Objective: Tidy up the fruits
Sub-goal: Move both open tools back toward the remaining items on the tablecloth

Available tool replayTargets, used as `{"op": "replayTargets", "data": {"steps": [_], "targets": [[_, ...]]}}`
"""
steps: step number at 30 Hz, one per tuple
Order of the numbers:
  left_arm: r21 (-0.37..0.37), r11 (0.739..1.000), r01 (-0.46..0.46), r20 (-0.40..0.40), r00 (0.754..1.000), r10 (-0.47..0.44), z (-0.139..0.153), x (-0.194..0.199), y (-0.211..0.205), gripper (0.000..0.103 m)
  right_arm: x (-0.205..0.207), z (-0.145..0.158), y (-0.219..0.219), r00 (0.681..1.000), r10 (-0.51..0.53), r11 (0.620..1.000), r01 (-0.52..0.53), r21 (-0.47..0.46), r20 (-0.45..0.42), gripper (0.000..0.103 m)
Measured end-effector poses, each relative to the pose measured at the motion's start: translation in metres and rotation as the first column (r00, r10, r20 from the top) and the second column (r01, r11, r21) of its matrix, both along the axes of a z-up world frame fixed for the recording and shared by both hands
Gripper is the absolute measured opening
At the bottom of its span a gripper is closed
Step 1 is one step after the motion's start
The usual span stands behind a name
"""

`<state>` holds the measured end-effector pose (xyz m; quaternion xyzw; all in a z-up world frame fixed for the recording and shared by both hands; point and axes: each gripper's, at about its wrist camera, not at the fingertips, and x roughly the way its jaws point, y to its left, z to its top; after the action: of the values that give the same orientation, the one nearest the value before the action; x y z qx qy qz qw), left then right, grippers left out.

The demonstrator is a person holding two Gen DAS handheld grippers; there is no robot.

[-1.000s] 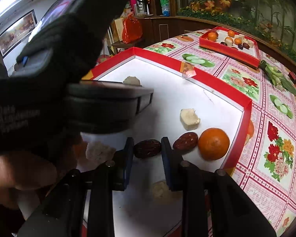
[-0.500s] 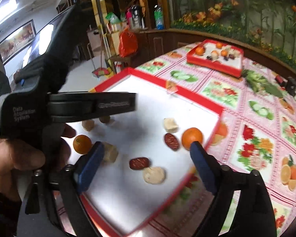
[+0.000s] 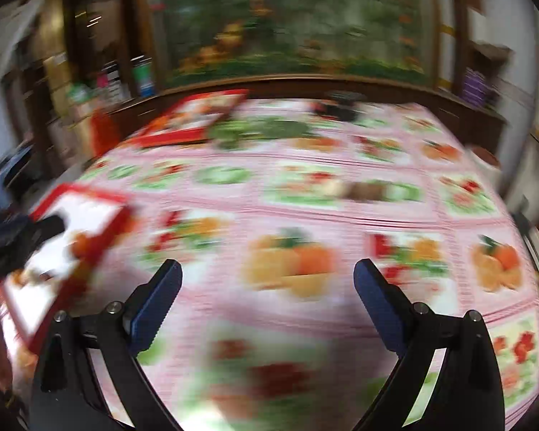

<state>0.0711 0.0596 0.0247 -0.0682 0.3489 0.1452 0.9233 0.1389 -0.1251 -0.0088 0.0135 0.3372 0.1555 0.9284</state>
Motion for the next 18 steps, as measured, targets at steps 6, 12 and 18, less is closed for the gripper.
{"op": "replayTargets", "data": {"steps": [6, 12, 18], "targets": [[-0.018, 0.991, 0.135, -0.027, 0.990, -0.136, -0.021, 0.069, -0.063, 0.080, 0.079, -0.011, -0.077, 0.983, -0.175, 0.984, 0.177, 0.017, -0.060, 0.085], [-0.007, 0.983, 0.184, -0.052, 0.982, -0.184, -0.041, 0.121, -0.093, 0.080, 0.150, -0.025, -0.085, 0.970, -0.196, 0.977, 0.206, 0.056, -0.142, 0.069], [-0.008, 0.982, 0.190, -0.060, 0.980, -0.190, -0.052, 0.147, -0.101, 0.080, 0.183, -0.040, -0.070, 0.965, -0.196, 0.979, 0.203, 0.018, -0.175, 0.057]]}}
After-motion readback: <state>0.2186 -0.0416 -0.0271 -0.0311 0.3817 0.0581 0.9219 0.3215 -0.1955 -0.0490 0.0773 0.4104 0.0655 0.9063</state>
